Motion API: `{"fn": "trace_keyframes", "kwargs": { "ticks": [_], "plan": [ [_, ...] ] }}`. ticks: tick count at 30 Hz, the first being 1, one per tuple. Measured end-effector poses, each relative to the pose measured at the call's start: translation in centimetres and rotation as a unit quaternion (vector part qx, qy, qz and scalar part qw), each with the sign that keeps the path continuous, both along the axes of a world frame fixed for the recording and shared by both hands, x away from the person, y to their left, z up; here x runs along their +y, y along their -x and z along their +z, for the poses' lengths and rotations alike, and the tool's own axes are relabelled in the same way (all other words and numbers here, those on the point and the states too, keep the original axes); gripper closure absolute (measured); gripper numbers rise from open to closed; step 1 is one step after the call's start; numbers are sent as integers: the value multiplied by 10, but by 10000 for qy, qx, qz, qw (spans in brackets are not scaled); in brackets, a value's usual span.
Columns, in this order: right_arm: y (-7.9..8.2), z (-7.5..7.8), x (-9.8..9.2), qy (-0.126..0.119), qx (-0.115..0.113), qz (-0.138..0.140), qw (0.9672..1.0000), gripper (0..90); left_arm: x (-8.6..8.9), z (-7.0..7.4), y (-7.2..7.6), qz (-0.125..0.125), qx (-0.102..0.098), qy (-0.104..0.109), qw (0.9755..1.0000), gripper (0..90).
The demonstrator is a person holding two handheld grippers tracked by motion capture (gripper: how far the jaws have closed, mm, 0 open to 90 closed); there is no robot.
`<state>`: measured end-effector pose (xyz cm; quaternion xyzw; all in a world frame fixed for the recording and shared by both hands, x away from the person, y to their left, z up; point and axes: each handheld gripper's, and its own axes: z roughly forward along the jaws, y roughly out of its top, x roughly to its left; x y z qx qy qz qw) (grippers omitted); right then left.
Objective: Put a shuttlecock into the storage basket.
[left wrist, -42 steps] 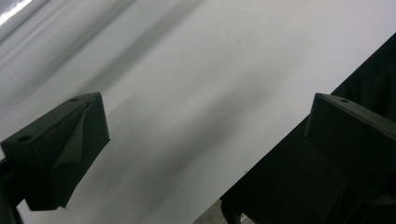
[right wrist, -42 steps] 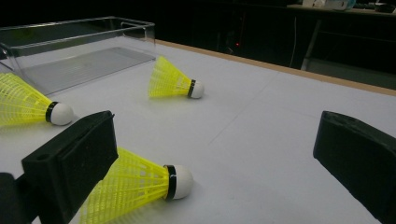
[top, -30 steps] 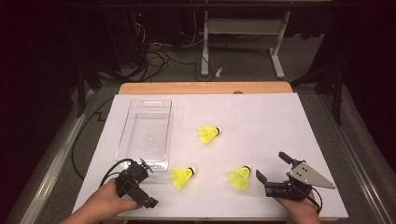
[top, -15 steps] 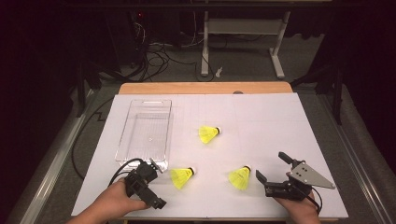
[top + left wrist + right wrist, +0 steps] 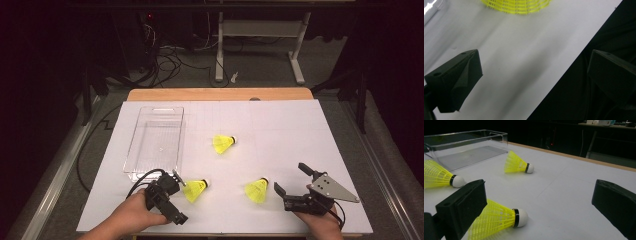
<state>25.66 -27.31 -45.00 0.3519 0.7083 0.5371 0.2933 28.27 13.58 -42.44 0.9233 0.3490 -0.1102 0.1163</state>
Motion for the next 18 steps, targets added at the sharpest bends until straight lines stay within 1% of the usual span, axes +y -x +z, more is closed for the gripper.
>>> {"fn": "trace_keyframes", "kwargs": {
  "ticks": [4, 6, 8, 10, 15, 18],
  "plan": [
    [0, 0, 0, 0, 0, 5, 10000, 4, -6, 1, 0, -53, -7, 26, 10000, 7],
    [0, 0, 0, 0, 4, 9, 10000, 4, -9, 1, 0, -94, -43, 25, 9999, 8],
    [0, 0, 0, 2, 3, 13, 10000, 4, -14, 2, 0, -165, -36, 22, 9999, 13],
    [0, 0, 0, -8, -1, 20, 10000, 4, -15, 2, 0, -163, -51, 34, 9998, 18],
    [0, 0, -1, -19, -5, 9, 10000, 4, -21, 5, -2, -188, -17, 41, 9998, 30],
    [0, 0, -1, -34, -9, 15, 10000, 4, -24, 5, -3, -227, -3, -1, 9997, 47]
  ]
}}
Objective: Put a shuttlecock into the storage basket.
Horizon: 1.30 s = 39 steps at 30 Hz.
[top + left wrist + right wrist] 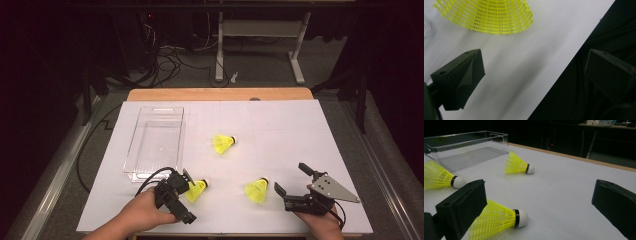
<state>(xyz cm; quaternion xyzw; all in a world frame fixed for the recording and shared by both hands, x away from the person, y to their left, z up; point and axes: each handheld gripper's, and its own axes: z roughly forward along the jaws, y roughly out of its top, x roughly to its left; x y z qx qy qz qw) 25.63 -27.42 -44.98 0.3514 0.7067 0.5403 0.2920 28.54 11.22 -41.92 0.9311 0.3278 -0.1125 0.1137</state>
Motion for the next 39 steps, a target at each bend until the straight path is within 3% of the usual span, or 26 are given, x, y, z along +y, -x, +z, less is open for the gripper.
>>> {"fn": "trace_keyframes", "kwargs": {
  "ticks": [6, 12, 16, 22, 28, 31, 34, 39],
  "plan": [
    [0, 0, 0, -9, -4, 8, 10000, 4, -3, -1, 0, -62, -18, -40, 10000, 137],
    [0, 0, 0, -3, -10, 15, 10000, 4, -5, -2, -1, -37, -116, 68, 9999, 218],
    [0, 0, 0, -2, -3, 10, 10000, 4, -4, -2, -2, -11, -228, 161, 9996, 333],
    [0, 0, 1, 1, 3, 6, 10000, 4, -4, -2, -6, 103, -263, 214, 9994, 363],
    [0, 0, 1, 2, -12, 18, 10000, 4, -8, -4, -6, 199, -396, 90, 9990, 332],
    [0, 0, 0, 0, -15, 18, 10000, 4, -10, -6, -7, 249, -347, 41, 9991, 334],
    [0, 1, 0, -35, -5, 5, 10000, 4, -12, -7, -10, 244, -292, 103, 9992, 401],
    [0, 0, 0, -33, -4, 13, 10000, 4, -15, -10, -11, 212, -363, 82, 9991, 411]
  ]
}}
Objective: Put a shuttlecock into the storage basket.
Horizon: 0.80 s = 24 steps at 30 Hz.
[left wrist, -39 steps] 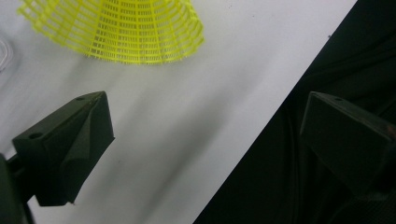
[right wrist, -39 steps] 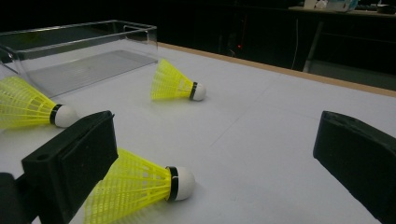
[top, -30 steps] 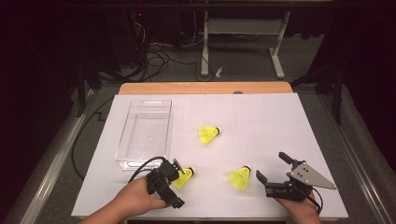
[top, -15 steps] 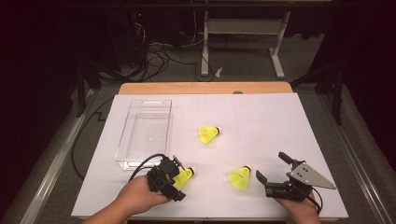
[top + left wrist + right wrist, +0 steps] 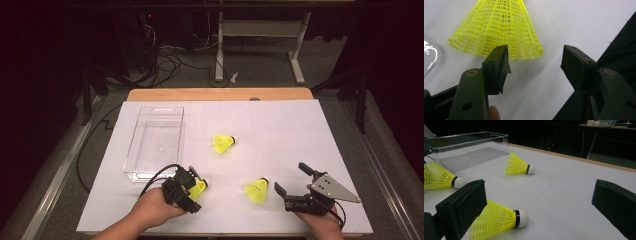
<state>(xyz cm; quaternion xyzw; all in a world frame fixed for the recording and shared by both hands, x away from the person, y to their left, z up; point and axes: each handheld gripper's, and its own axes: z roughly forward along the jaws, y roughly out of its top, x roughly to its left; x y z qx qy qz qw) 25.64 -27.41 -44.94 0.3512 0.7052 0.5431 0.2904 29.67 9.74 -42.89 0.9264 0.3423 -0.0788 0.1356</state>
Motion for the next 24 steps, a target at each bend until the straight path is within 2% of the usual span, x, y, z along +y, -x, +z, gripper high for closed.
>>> {"fn": "trace_keyframes", "kwargs": {
  "ticks": [5, 16, 24],
  "plan": [
    [0, 0, 0, 6, -19, 20, 10000, 4, 0, -1, -2, 125, -98, 82, 9998, 478],
    [0, 0, 0, 4, -16, 31, 10000, 4, 2, -2, -8, 167, 43, 124, 9998, 568],
    [0, 0, 1, -3, -15, 33, 10000, 4, 1, -1, -9, 225, 34, 150, 9996, 638]
  ]
}}
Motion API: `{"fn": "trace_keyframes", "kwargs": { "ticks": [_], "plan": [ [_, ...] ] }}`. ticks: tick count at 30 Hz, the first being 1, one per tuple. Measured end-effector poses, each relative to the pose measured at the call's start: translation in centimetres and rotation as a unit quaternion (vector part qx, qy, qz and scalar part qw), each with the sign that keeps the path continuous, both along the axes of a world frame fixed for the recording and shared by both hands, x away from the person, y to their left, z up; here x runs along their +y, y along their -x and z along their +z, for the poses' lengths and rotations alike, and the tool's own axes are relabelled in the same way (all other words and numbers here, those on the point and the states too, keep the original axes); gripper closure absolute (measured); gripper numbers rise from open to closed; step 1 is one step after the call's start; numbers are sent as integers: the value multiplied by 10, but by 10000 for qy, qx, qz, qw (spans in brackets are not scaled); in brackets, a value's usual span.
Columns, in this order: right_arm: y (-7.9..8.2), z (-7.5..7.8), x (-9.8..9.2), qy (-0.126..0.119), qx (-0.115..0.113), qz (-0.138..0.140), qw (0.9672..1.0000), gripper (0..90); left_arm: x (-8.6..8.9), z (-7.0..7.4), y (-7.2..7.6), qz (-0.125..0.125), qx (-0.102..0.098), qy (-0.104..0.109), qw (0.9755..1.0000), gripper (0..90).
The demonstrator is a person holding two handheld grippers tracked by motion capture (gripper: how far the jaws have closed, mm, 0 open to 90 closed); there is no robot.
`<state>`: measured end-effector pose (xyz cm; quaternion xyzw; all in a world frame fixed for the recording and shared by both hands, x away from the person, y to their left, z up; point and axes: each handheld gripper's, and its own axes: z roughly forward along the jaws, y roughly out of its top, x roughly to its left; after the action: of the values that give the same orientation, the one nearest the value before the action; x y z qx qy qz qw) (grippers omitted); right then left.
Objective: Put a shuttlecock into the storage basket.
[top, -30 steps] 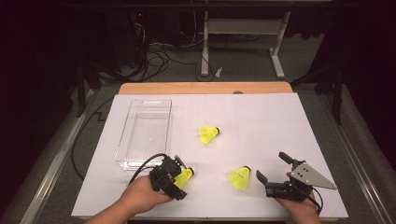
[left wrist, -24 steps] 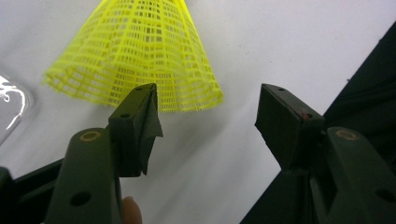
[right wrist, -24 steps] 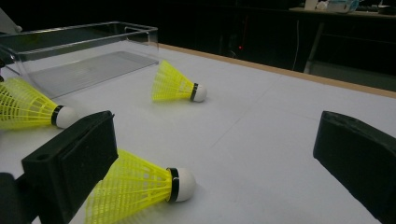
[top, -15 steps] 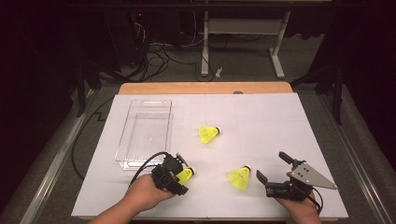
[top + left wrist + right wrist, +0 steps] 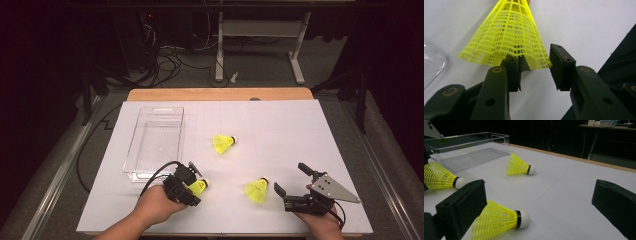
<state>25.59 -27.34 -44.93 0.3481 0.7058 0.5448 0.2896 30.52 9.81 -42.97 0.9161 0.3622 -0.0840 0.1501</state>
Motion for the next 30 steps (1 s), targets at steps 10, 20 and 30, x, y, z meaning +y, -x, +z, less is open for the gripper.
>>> {"fn": "trace_keyframes", "kwargs": {
  "ticks": [10, 20, 30],
  "plan": [
    [0, 0, 0, 6, 4, 0, 10000, 4, -1, -1, 0, 42, -30, -64, 10000, 690],
    [1, 1, -1, -17, -13, -5, 10000, 4, -2, -2, 1, -43, -75, -38, 10000, 763],
    [1, 1, 0, -1, -9, 12, 10000, 6, -3, -4, 1, 29, -129, -104, 9999, 821]
  ]
}}
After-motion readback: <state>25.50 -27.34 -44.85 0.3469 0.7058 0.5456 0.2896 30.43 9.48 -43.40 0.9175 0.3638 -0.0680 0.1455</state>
